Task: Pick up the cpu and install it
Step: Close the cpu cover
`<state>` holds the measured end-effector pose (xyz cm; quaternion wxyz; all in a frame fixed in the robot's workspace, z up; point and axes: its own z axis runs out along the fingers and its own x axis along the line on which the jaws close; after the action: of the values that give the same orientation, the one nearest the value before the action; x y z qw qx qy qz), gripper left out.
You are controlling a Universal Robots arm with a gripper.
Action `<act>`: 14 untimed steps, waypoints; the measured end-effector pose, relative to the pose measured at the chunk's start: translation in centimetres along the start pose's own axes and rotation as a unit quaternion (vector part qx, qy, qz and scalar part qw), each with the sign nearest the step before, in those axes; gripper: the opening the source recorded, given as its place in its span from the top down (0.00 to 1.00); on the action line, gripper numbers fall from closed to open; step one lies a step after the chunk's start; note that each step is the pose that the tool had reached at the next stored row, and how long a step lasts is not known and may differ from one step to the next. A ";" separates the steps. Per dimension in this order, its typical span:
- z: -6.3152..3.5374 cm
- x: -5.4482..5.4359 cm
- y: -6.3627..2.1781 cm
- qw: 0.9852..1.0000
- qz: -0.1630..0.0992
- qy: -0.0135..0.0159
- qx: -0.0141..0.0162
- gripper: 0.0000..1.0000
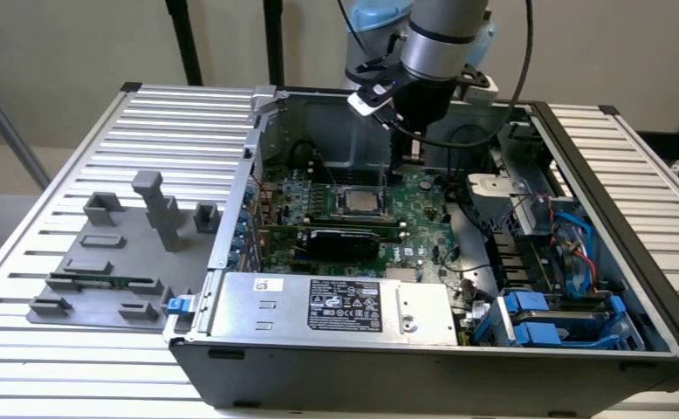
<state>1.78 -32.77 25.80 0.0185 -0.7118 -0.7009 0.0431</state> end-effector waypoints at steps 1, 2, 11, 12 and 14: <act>0.10 0.0 -0.47 1.000 -0.001 0.000 0.003 0.89; 0.17 0.0 -0.72 1.000 -0.001 0.000 0.004 0.89; 0.91 0.0 -3.22 1.000 -0.006 0.001 0.010 0.89; 1.00 0.0 -3.50 1.000 -0.006 0.001 0.011 0.89; 1.19 0.0 -4.08 1.000 -0.007 0.001 0.012 0.89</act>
<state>-2.39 -32.77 24.97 0.0277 -0.7063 -0.7055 0.0509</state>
